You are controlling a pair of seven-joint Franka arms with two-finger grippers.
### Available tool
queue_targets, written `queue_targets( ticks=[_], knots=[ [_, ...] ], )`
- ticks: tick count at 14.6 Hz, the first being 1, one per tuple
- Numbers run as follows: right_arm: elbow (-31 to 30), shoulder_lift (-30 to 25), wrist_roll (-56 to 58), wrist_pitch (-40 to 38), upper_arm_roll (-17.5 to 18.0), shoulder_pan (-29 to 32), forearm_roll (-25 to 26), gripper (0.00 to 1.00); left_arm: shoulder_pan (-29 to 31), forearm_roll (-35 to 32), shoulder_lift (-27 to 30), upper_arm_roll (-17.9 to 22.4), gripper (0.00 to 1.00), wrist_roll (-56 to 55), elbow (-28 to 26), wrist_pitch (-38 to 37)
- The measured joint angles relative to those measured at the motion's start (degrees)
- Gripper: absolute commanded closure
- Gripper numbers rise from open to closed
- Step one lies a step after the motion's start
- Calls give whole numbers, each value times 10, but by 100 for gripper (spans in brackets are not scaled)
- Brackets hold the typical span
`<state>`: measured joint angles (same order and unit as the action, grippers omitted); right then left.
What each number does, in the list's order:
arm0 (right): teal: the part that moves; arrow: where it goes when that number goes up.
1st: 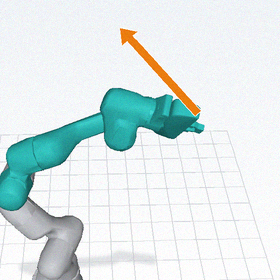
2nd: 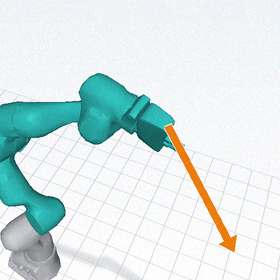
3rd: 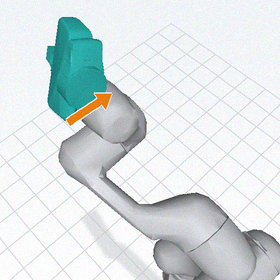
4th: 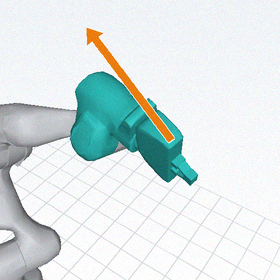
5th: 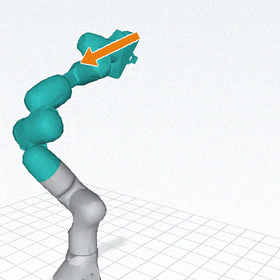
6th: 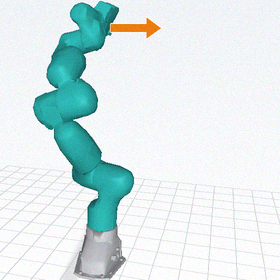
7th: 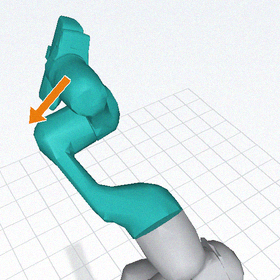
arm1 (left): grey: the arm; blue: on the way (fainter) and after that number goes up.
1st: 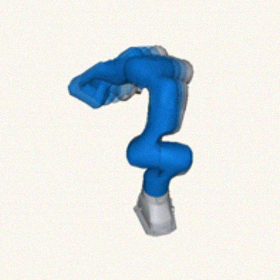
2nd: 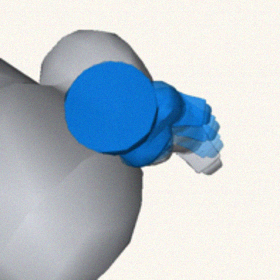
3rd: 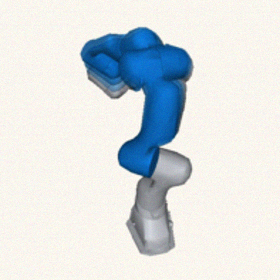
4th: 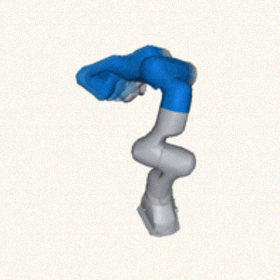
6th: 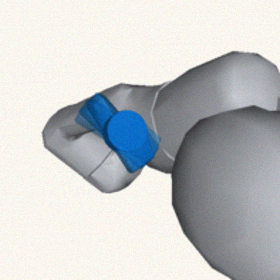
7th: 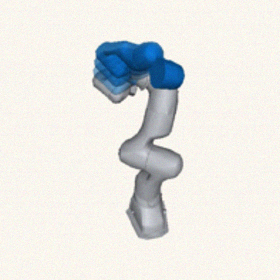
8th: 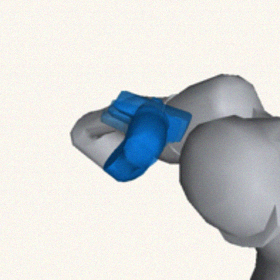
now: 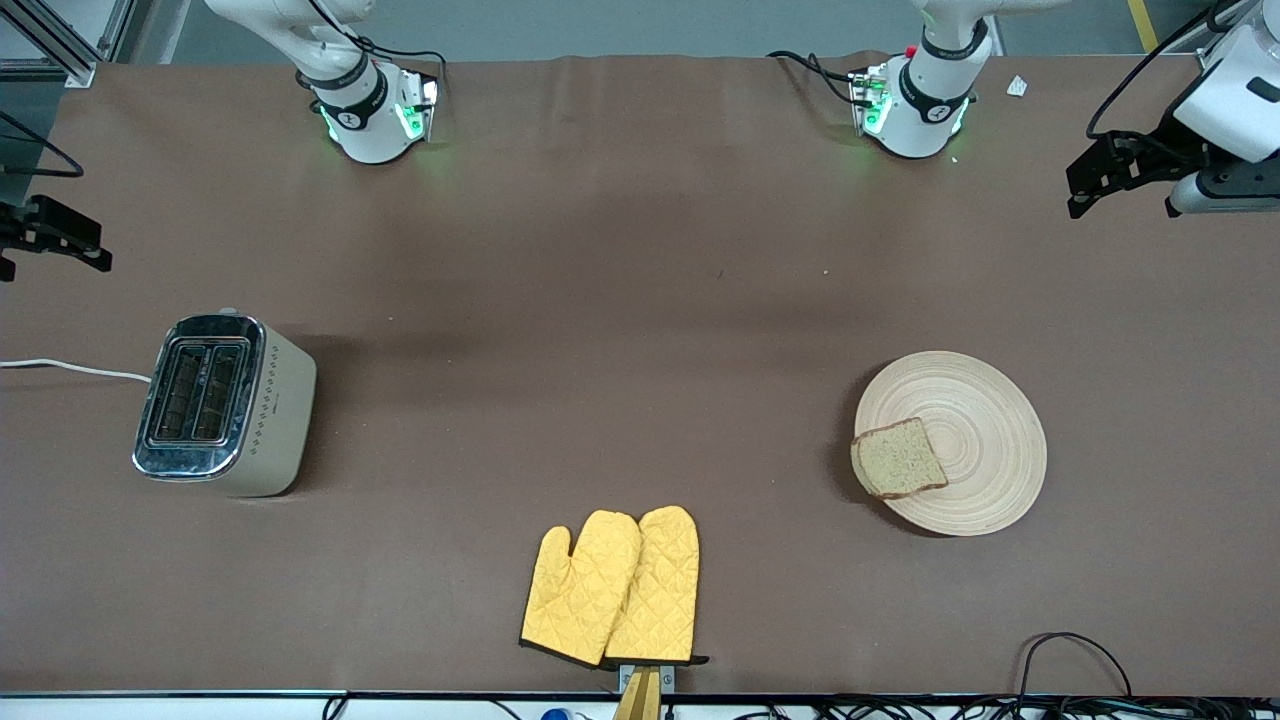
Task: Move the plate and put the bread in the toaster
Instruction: 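Reach the left gripper toward the rim of the wooden plate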
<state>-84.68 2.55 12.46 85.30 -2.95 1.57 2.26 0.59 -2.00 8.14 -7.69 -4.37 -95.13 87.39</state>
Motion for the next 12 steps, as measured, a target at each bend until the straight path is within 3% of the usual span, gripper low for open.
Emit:
queue_targets(
  ticks=[6, 9, 12],
  knots=[
    [3, -1, -1, 22, 0, -6, 1, 0, 1, 0, -35, 7, 0, 0, 34, 0],
    [3, -1, -1, 23, -1, -6, 1, 0, 6, 0, -92, 44, 0, 41, 56, 5],
    [3, -1, -1, 23, -1, -5, 1, 0, 45, 14, -161, 56, 0, 76, 59, 57]
  ],
)
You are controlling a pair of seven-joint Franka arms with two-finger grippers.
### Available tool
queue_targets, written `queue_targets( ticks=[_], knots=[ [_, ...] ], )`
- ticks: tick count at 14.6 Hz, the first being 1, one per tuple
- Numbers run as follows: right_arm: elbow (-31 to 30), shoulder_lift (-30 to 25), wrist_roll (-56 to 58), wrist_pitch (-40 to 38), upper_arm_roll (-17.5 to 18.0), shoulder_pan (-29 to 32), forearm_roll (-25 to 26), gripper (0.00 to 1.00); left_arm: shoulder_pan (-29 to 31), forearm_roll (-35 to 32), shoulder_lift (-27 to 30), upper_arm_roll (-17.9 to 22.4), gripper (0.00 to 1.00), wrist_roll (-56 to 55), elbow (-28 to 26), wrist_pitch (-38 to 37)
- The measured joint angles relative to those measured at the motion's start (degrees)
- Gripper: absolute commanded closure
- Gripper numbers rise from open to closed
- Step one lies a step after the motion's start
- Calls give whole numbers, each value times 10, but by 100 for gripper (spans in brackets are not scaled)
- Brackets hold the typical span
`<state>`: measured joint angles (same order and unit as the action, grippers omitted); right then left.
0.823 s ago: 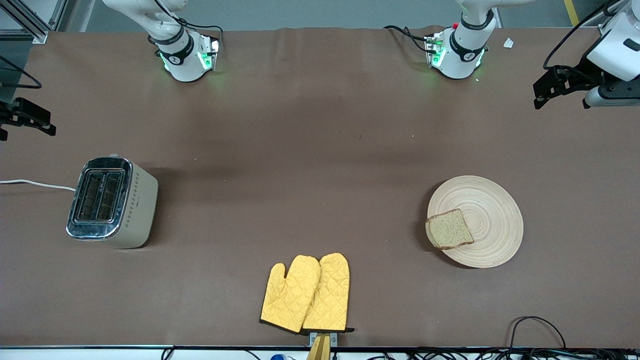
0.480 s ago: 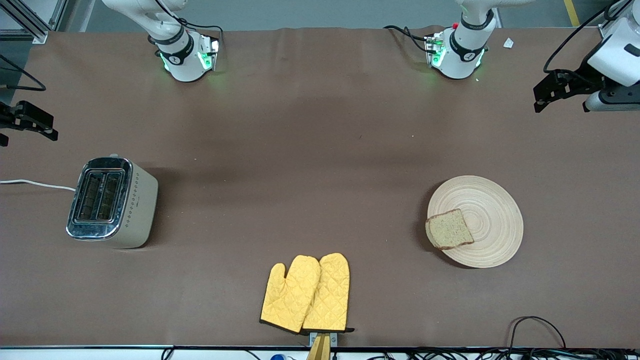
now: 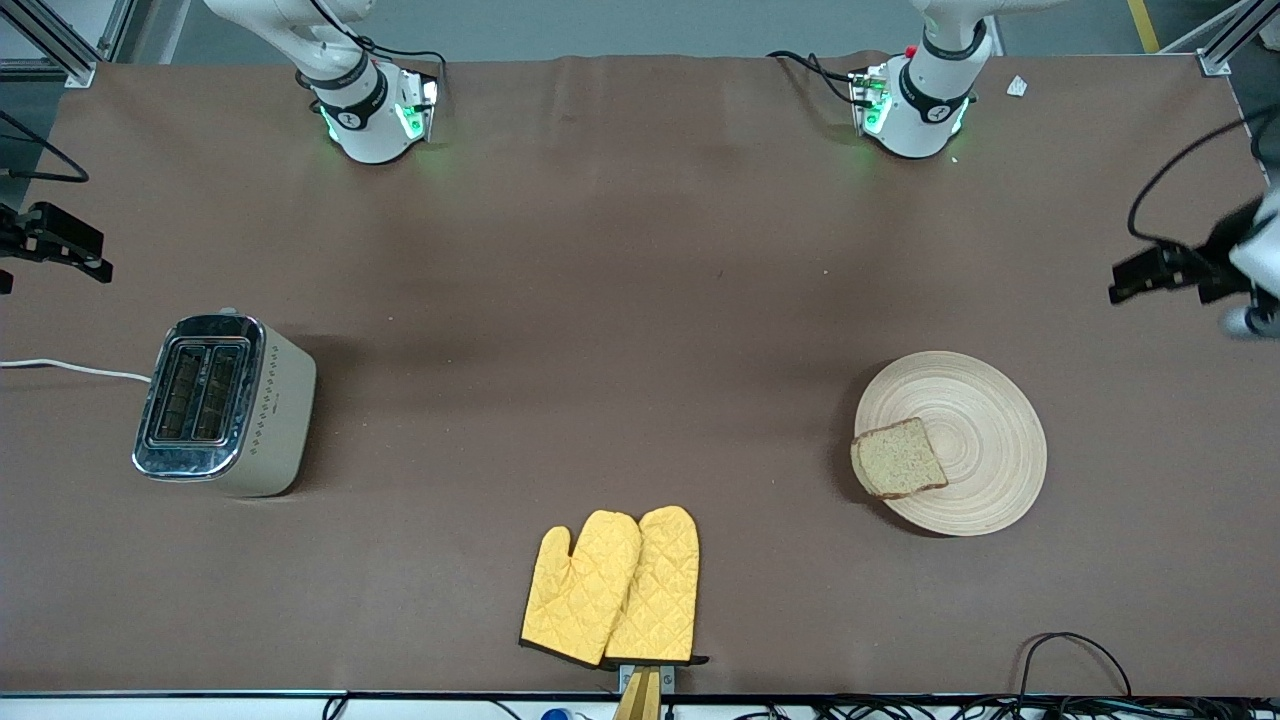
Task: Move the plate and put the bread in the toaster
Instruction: 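Reach the left gripper toward the rim of the wooden plate, then grip the plate rim with the left gripper and slide it toward the toaster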
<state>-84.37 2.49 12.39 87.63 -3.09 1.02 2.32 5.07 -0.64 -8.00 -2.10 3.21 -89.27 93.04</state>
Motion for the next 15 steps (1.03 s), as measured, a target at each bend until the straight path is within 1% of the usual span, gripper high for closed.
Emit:
queue_targets(
  ticks=[4, 6, 7, 9, 11, 15],
  knots=[
    [0, 2, 0, 1, 0, 0, 0, 0, 59, 87, -91, 1, 0, 17, 2, 73],
    [0, 2, 0, 1, -1, 0, 0, 0, 88, 141, -138, 1, 0, 67, 3, 111],
    [-1, 2, 0, 1, -1, 0, 0, 0, 107, 179, -164, 1, 0, 105, 4, 125],
    [-1, 2, 0, 1, -1, 0, 0, 0, 142, 246, -215, 2, 0, 175, 5, 138],
    [-1, 2, 0, 1, -2, 0, 0, 0, 168, 294, -263, 2, 0, 234, 8, 139],
    [-1, 3, 0, 1, -3, 1, 0, 0, 195, 386, -337, 1, 0, 339, 15, 151]
  ],
)
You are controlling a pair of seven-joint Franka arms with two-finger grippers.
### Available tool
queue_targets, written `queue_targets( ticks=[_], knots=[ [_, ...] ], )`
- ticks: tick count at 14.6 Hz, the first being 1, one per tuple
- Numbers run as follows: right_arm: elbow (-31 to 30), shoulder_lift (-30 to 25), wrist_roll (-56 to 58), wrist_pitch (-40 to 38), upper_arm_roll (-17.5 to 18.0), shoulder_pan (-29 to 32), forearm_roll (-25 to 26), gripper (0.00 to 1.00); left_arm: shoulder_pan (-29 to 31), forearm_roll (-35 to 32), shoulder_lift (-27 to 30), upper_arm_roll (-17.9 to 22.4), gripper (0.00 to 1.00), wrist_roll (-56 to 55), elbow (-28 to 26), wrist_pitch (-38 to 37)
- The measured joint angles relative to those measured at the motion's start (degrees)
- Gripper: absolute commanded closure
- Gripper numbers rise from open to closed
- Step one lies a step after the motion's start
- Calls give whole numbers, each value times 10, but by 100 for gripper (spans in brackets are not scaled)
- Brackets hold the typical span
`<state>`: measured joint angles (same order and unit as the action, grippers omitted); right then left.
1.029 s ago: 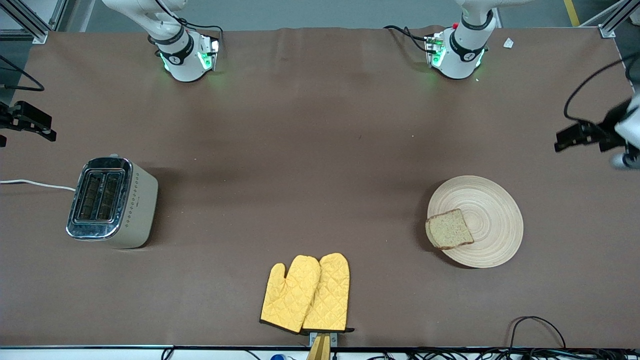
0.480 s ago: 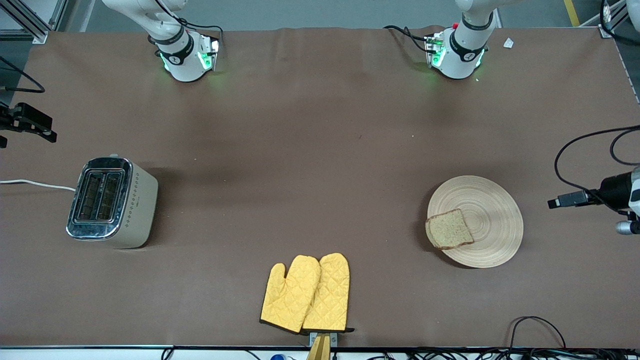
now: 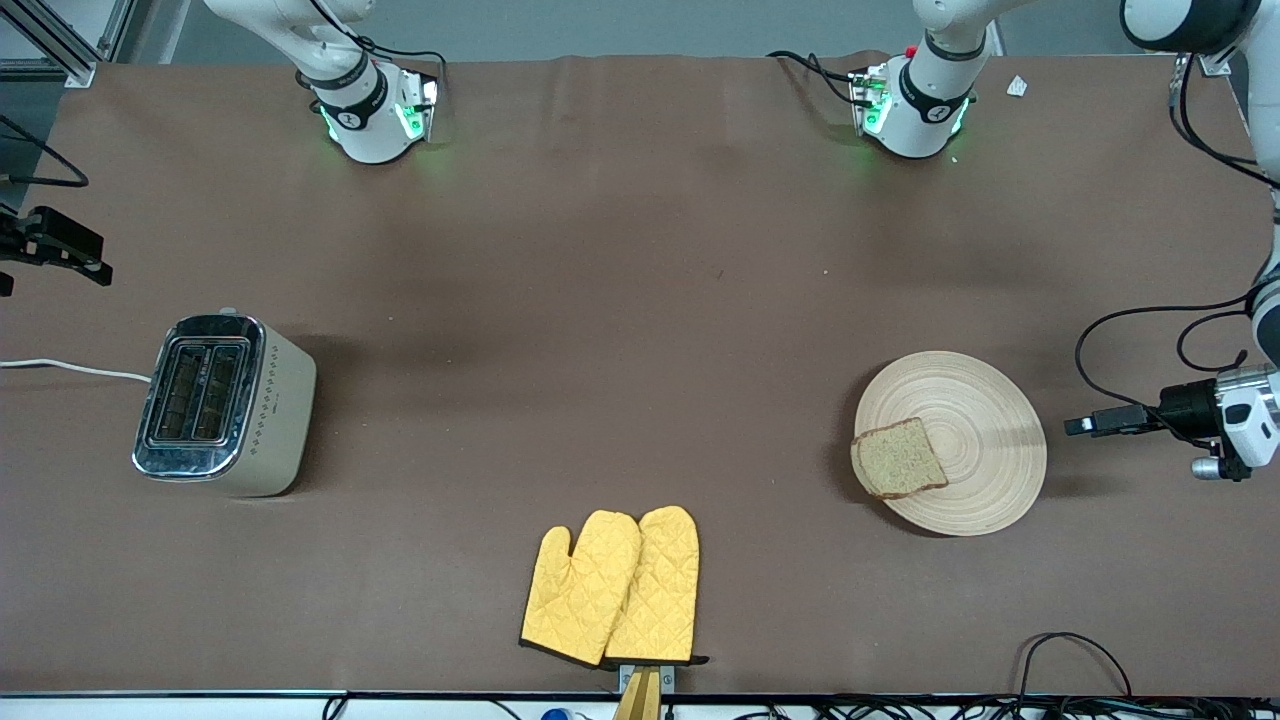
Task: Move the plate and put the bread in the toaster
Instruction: 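Grip the plate rim with the left gripper and slide it toward the toaster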
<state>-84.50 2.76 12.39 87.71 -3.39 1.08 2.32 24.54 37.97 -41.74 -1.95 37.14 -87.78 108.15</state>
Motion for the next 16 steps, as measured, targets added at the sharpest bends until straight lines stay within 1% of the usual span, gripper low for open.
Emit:
queue_targets(
  ticks=[1, 2, 4, 6, 7, 9, 11, 12, 16],
  knots=[
    [0, 0, 0, -1, 0, 1, 0, 0, 4, 23, -14, 0, 3, 17, 2, 0],
    [0, 0, 0, -2, -1, 4, 0, 0, 8, 43, -26, 0, 8, 33, 3, 0],
    [-1, 1, 0, -3, -2, 12, 0, 0, 13, 74, -47, 0, 23, 59, 5, 0],
    [-2, 1, 1, -4, -2, 15, 0, 0, 13, 98, -61, -1, 34, 66, 7, 0],
    [-2, 2, 1, -4, -2, 15, 0, 0, 13, 108, -67, -1, 41, 66, 7, 0],
    [-2, 2, 1, -4, -2, 15, 0, 0, 13, 116, -75, -2, 58, 66, 8, 0],
    [-2, 2, 1, -5, -2, 15, 0, 0, 13, 118, -79, -3, 70, 67, 9, 0],
    [-2, 2, 1, -6, -2, 15, 0, 0, 13, 119, -79, -3, 75, 67, 9, 0],
    [-3, 3, 1, -7, -2, 15, 0, 0, 13, 121, -79, -5, 89, 67, 13, -4]
  ],
)
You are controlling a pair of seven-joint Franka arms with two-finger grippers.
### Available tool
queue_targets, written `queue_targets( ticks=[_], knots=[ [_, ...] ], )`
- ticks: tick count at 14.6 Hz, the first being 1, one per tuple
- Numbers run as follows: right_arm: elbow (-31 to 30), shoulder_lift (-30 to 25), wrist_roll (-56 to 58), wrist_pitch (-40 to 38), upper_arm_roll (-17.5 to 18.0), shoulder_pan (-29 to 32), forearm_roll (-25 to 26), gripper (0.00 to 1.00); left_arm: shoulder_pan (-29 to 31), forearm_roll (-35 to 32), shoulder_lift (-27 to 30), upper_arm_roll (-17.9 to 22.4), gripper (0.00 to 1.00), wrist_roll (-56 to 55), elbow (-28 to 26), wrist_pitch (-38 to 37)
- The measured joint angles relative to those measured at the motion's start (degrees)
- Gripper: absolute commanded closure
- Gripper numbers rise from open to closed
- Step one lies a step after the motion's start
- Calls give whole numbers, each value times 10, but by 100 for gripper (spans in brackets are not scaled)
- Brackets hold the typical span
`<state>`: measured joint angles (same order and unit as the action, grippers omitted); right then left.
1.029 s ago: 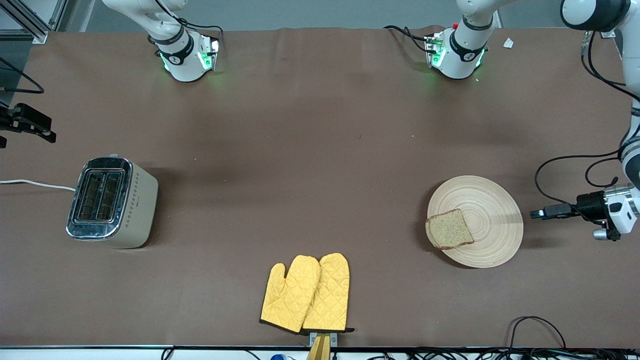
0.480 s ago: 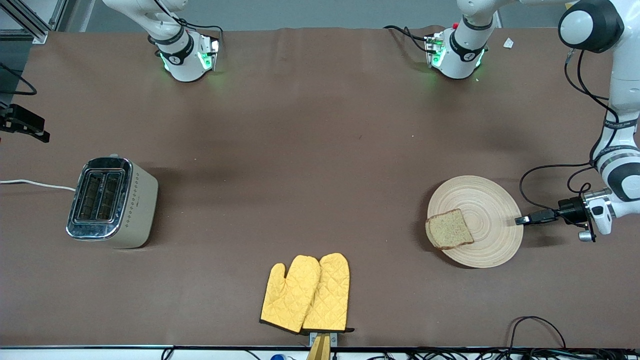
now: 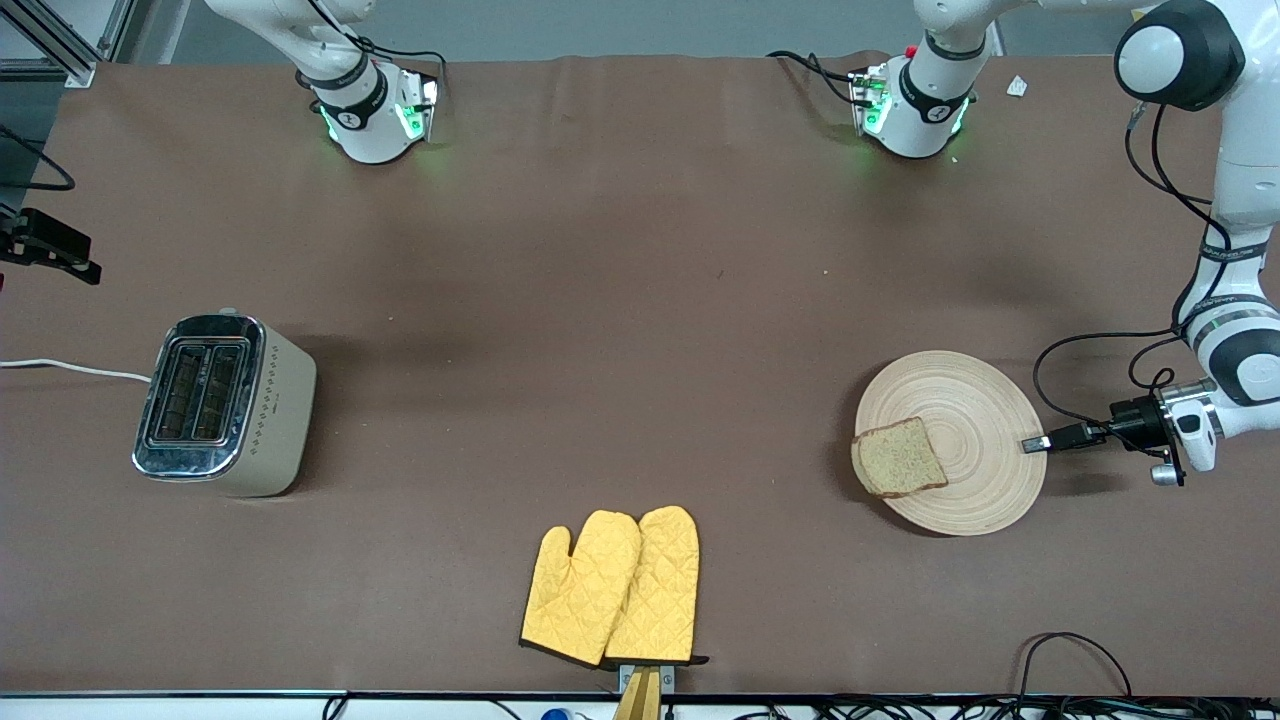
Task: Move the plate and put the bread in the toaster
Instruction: 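Grip the plate rim with the left gripper and slide it toward the toaster, then slide the plate further with the left gripper while the right gripper reaches the bread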
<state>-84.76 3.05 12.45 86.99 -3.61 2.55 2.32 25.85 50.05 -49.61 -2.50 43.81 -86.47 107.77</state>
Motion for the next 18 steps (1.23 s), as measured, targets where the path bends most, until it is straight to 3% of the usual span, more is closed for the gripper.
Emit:
queue_targets(
  ticks=[2, 5, 11, 15, 18],
  knots=[
    [0, 1, 0, 0, 0, 0, 0, 0, 1, 2, 0, -1, 97, 3, 4, -8],
    [0, 2, 0, 0, 0, 2, 0, 0, 9, 9, 2, -28, 99, 6, 10, -23],
    [0, 7, 0, 18, 0, 6, -35, 0, -11, 7, 2, -154, 100, -28, 32, -20],
    [-5, 23, -1, 32, 4, -12, -48, 0, -54, 7, 2, -221, 100, -44, 36, 28],
    [-19, 39, -12, 77, 7, -48, -94, 0, -108, 8, 2, -235, 100, -66, 33, 64]
  ],
)
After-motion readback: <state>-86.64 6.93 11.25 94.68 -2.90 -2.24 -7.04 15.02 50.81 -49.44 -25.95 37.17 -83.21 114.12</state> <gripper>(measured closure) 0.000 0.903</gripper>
